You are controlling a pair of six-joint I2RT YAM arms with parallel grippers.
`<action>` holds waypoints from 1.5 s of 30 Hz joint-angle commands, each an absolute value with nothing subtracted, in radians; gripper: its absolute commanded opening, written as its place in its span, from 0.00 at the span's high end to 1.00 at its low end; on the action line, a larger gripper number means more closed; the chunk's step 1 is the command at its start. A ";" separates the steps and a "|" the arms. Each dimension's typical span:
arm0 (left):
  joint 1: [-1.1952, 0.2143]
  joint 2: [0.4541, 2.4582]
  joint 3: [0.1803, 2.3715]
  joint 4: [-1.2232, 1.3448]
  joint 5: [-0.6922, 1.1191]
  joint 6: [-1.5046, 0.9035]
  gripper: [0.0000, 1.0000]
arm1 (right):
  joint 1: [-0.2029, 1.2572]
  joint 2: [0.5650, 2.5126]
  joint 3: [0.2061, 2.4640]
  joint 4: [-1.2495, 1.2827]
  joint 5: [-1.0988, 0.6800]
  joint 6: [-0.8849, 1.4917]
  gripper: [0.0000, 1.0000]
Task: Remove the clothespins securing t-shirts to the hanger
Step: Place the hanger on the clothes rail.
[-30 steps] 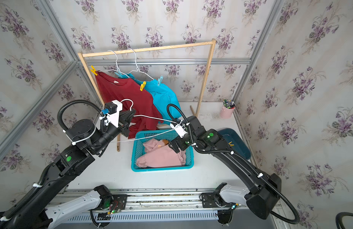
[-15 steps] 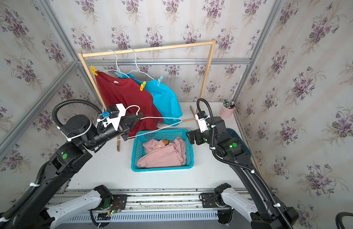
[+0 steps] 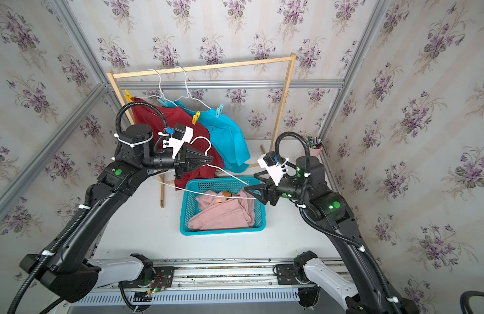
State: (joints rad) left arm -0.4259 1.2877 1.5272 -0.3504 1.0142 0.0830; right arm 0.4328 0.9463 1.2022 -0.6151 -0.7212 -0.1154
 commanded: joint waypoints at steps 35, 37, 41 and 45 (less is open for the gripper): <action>-0.423 1.309 1.505 -0.342 0.998 -0.015 0.89 | 0.480 1.080 1.230 -0.599 -0.791 -0.123 1.00; -0.423 1.306 1.504 -0.342 0.985 -0.015 0.74 | 0.480 1.059 1.221 -0.592 -0.765 -0.117 1.00; -0.425 1.303 1.512 -0.342 1.006 -0.010 0.57 | 0.480 0.997 1.176 -0.589 -0.756 -0.109 1.00; -0.425 1.309 1.521 -0.333 1.016 -0.026 0.48 | 0.480 0.959 1.126 -0.590 -0.758 -0.070 1.00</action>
State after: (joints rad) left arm -0.4255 1.3087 1.5124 -0.3511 0.9985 -0.0151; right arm 0.4793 0.9752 1.1431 -0.6075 -0.7673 -0.0971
